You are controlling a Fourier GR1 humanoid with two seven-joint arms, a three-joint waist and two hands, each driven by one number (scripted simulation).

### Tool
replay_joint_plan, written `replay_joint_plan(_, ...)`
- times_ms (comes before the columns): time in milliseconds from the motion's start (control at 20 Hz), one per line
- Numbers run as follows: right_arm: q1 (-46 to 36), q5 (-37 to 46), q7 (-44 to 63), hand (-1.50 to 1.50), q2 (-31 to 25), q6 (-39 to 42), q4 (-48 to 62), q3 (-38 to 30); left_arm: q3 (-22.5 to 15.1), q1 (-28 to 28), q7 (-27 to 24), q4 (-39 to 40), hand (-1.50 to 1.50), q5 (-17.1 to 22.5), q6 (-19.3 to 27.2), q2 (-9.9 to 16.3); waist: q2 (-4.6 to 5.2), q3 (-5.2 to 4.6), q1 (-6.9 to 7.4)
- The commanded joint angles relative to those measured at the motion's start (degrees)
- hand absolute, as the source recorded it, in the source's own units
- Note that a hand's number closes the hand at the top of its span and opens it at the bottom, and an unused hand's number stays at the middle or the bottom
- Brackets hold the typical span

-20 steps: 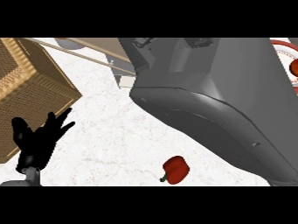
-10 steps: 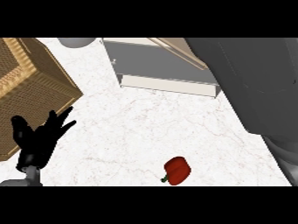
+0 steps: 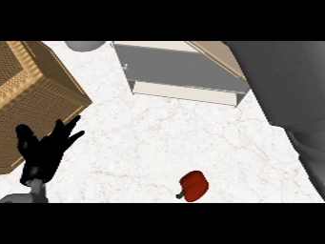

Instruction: Pick the sweet potato from the tray and place it in the tiered shelf

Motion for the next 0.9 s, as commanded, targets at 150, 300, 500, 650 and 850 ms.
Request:
replay_joint_plan(150,1.02,3.47,-6.96,1.50,0.98,-6.61,8.69,-0.22,0.55,-4.13,4.70,2.65,0.00,-1.02,3.00,-1.40,0.52,-0.45,0.14)
replay_joint_plan(300,-2.04,3.14,-7.25,1.50,0.44,-5.96,11.22,-2.00,0.98,-2.97,0.81,4.72,0.00,-1.82,2.17,-1.64,0.41,-0.46,0.01)
replay_joint_plan(500,-0.55,2.33,-13.03,1.50,-1.71,-7.38,12.17,-3.74,0.28,0.58,-0.11,2.86,0.00,-1.39,0.05,-1.50,0.32,-0.44,0.02)
replay_joint_plan(650,-2.39,2.40,-15.17,1.50,0.41,-8.66,15.77,-3.97,2.48,-2.52,2.62,3.24,0.00,0.16,-0.63,0.09,0.44,-0.45,0.30)
replay_joint_plan(850,-3.51,2.93,-15.01,1.50,1.18,-8.89,18.13,-4.46,0.95,-0.76,6.10,-1.98,0.00,-1.16,1.20,-0.44,0.29,-0.42,0.42)
